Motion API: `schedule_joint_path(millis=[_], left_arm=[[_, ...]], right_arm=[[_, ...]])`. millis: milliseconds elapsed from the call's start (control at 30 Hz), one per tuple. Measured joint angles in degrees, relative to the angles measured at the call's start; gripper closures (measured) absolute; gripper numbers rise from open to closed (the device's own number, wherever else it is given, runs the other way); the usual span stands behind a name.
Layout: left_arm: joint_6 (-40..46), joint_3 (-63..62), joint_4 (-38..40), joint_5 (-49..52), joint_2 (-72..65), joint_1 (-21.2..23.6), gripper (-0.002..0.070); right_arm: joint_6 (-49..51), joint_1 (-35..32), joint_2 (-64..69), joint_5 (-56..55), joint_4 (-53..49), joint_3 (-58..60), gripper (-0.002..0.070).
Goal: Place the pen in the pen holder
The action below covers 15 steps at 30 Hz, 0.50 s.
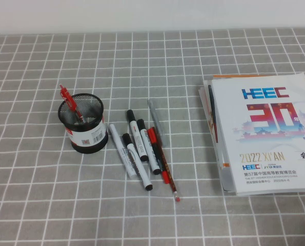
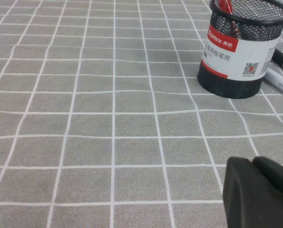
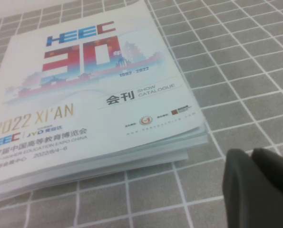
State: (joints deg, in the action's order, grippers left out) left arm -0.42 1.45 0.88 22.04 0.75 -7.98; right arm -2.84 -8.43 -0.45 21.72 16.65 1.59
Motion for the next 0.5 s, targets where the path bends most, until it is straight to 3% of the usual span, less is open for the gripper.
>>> schedule_joint_path(millis=[500], left_arm=[[0.00, 0.00, 0.00, 0.00, 0.00, 0.00, 0.0681]], right_arm=[[0.00, 0.00, 0.00, 0.00, 0.73, 0.00, 0.0689]])
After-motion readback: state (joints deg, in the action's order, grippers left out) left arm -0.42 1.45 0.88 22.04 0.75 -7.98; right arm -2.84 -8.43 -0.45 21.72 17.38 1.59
